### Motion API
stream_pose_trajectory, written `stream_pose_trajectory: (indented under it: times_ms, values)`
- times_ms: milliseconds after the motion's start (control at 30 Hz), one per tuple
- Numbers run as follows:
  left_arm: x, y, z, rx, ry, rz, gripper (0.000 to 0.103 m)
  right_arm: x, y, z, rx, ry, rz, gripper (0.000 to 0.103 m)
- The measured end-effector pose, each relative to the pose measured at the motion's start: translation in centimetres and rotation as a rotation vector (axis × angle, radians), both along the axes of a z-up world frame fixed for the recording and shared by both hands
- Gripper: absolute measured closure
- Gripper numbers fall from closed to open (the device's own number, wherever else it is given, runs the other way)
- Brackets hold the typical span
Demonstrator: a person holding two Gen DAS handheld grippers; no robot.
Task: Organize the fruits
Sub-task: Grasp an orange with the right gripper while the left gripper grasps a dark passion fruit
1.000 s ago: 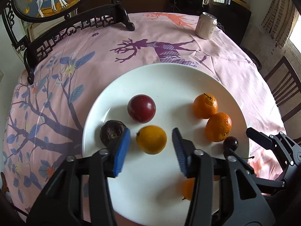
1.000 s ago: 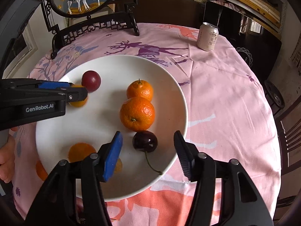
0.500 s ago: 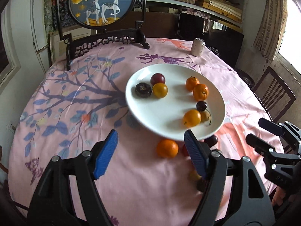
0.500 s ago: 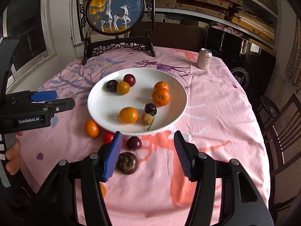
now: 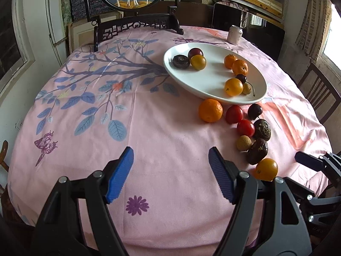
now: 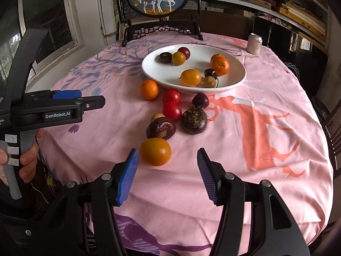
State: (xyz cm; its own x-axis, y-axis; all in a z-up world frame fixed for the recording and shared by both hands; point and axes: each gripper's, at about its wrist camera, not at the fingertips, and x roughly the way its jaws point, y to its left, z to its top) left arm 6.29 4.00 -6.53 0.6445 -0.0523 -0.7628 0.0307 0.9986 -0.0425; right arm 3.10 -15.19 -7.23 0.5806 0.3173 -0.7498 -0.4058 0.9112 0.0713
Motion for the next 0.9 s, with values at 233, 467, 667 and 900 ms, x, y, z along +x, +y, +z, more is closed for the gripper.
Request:
stream_pose_trajectory:
  times_ms: [233, 467, 667, 900]
  values:
    - [-0.1, 0.2, -0.2, -0.015, 0.014, 0.002, 0.028, 1.7, 0.8, -2.1, 0.052, 0.077, 0.024, 0.046]
    - [-0.3, -2.0, -0.2, -0.029, 0.029, -0.080, 0.028, 1.9, 0.0, -2.1, 0.071, 0.087, 0.005, 0.065]
    - [-0.2, -7.0, -1.0, 0.012, 0.029, -0.192, 0.028, 1.6, -5.1, -1.0, 0.002, 0.026, -0.177, 0.065]
    - [1.0, -10.6, -1.8, 0.027, 0.054, -0.237, 0.045, 0.8, -8.0, -1.6, 0.068, 0.057, -0.199, 0.065]
